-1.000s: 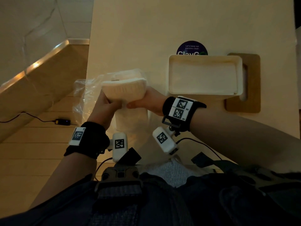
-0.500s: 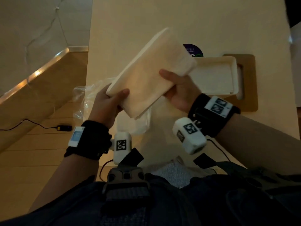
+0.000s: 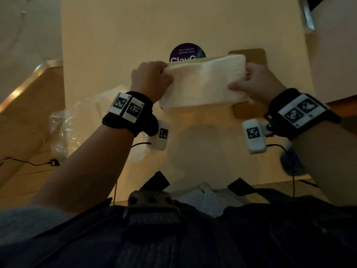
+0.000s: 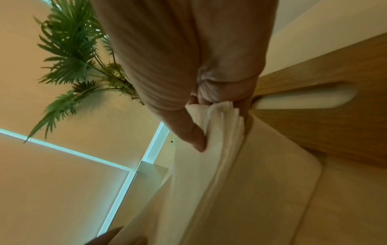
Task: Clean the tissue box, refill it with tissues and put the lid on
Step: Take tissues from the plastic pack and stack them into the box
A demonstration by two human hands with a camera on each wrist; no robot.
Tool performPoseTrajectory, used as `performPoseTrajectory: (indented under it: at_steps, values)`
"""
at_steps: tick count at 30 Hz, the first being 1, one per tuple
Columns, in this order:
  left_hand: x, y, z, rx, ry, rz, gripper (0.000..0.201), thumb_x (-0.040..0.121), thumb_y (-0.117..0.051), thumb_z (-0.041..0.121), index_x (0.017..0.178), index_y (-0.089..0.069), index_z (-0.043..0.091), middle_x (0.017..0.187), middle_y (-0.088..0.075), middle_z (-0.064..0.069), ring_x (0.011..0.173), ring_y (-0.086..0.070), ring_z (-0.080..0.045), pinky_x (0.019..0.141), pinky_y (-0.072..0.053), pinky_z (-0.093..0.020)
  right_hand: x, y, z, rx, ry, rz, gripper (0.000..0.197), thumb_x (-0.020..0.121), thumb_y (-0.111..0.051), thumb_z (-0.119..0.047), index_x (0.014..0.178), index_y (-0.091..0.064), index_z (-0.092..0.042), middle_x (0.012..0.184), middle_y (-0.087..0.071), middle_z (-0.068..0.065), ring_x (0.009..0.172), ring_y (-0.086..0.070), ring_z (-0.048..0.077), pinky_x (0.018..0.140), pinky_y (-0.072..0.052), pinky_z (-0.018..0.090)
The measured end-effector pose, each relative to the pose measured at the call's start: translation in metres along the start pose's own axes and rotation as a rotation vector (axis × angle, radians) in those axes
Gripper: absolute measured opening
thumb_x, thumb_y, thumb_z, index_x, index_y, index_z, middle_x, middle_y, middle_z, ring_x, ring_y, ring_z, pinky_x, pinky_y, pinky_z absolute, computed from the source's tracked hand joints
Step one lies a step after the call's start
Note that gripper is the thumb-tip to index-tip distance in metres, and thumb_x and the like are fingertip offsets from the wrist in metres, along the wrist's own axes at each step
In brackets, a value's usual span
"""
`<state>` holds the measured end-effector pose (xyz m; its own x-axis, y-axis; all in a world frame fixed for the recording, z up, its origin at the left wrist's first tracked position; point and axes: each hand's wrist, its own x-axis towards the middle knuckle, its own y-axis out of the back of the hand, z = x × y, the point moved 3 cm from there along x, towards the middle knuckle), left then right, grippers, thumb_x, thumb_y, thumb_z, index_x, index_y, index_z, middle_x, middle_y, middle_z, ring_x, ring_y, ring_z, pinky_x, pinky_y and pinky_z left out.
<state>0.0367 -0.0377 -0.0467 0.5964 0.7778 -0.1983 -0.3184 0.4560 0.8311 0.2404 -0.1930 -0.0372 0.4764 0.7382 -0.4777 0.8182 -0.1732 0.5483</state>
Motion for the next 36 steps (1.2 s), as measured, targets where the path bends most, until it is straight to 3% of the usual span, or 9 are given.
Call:
performPoseTrajectory:
  at_steps: [5,7,10,14,17,20,29,32,36]
  values:
    - [0.007,-0.007,-0.001,0.135,0.028,0.034,0.031,0.089,-0.048,0.03,0.113,-0.064,0.02,0.111,-0.068,-0.011,0.116,-0.046,-0.033,0.097,-0.028,-0.043,0.013,-0.015,-0.013,-0.197,0.028,0.07,0.042,0.077,-0.063,-0.015,0.117,-0.054,-0.007,0.11,-0.062,0.016,0.104,-0.057,0.032,0.09,-0.048,0.042]
    - [0.007,-0.01,0.001,0.191,0.028,-0.018,0.031,0.087,-0.048,0.028,0.112,-0.065,0.021,0.108,-0.068,-0.012,0.114,-0.045,-0.034,0.096,-0.029,-0.044,0.015,-0.019,-0.017,-0.37,0.041,0.058,0.054,0.076,-0.06,-0.016,0.126,-0.044,-0.005,0.105,-0.063,0.019,0.099,-0.058,0.037,0.089,-0.047,0.045]
    - [0.006,-0.004,0.002,0.272,0.014,0.017,0.034,0.084,-0.053,0.028,0.115,-0.061,0.019,0.114,-0.061,-0.014,0.113,-0.045,-0.037,0.094,-0.034,-0.046,0.018,-0.012,-0.02,-0.454,0.071,0.073,0.062,0.08,-0.065,-0.017,0.133,-0.036,-0.007,0.117,-0.059,0.018,0.107,-0.056,0.034,0.082,-0.043,0.031]
    - [0.0,0.013,0.011,0.213,-0.134,0.141,0.045,0.078,-0.068,0.027,0.12,-0.057,0.018,0.124,-0.052,-0.014,0.115,-0.045,-0.035,0.095,-0.037,-0.041,0.01,0.018,-0.033,-0.568,0.257,0.147,0.067,0.076,-0.071,-0.019,0.135,-0.04,-0.009,0.129,-0.049,0.022,0.118,-0.048,0.037,0.101,-0.04,0.045]
    - [-0.006,-0.001,0.026,0.268,-0.384,-0.081,0.051,0.078,-0.069,0.028,0.127,-0.055,0.026,0.138,-0.045,-0.013,0.126,-0.039,-0.036,0.105,-0.036,-0.048,0.015,0.01,-0.036,-0.653,0.415,-0.007,0.064,0.075,-0.072,-0.019,0.134,-0.046,-0.022,0.131,-0.048,0.016,0.118,-0.049,0.034,0.099,-0.042,0.052]
    - [-0.006,-0.023,0.022,0.405,-0.345,-0.319,0.059,0.079,-0.068,0.029,0.134,-0.047,0.035,0.15,-0.033,-0.011,0.137,-0.029,-0.036,0.111,-0.031,-0.052,0.021,-0.021,-0.028,-0.755,0.378,-0.275,0.073,0.075,-0.074,-0.012,0.139,-0.04,-0.023,0.143,-0.037,0.012,0.128,-0.04,0.03,0.104,-0.037,0.041]
    - [-0.004,-0.032,0.019,0.336,-0.288,-0.342,0.057,0.081,-0.066,0.021,0.133,-0.048,0.033,0.15,-0.033,-0.01,0.138,-0.028,-0.035,0.112,-0.03,-0.046,0.034,-0.04,-0.022,-0.722,0.321,-0.278,0.079,0.07,-0.074,-0.003,0.138,-0.04,-0.025,0.136,-0.035,0.013,0.127,-0.035,0.031,0.105,-0.034,0.037]
    - [-0.016,-0.021,0.012,0.127,-0.272,-0.269,0.045,0.084,-0.063,0.016,0.127,-0.056,0.024,0.144,-0.042,-0.009,0.133,-0.037,-0.029,0.111,-0.031,-0.039,0.027,-0.035,-0.026,-0.718,0.301,-0.279,0.077,0.072,-0.075,-0.006,0.139,-0.039,-0.021,0.143,-0.033,0.01,0.13,-0.036,0.029,0.105,-0.035,0.035]
    - [-0.064,0.011,-0.027,-0.196,-0.165,0.121,0.022,0.086,-0.056,0.009,0.105,-0.067,0.012,0.108,-0.059,0.001,0.098,-0.056,-0.015,0.089,-0.041,-0.015,0.0,-0.022,-0.056,-0.58,0.506,-0.047,0.056,0.077,-0.072,-0.01,0.129,-0.052,-0.016,0.134,-0.047,0.013,0.121,-0.046,0.027,0.1,-0.037,0.029]
